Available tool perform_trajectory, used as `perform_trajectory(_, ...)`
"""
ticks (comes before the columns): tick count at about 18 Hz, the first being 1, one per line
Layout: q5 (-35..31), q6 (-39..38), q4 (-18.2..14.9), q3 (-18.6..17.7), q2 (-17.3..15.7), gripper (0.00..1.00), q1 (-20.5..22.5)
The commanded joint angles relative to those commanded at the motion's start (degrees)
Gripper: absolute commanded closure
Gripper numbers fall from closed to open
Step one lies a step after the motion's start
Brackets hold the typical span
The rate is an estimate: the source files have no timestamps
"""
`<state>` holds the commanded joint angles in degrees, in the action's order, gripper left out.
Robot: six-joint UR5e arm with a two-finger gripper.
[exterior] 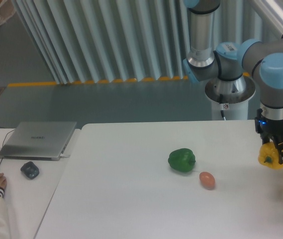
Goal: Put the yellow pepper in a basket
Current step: 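Lift the yellow pepper and carry it past the table edge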
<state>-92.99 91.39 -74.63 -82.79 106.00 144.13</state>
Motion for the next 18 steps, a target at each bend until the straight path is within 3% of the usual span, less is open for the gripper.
perform_trajectory(7,-0.2,5.6,10.0,0.3,3.5,0.47,5.8)
perform_trajectory(11,-5.4,7.4,13.0,2.4,6.8,0.47,6.9)
perform_trajectory(18,-5.4,6.3,16.9,2.4,9.0,0.45,9.6)
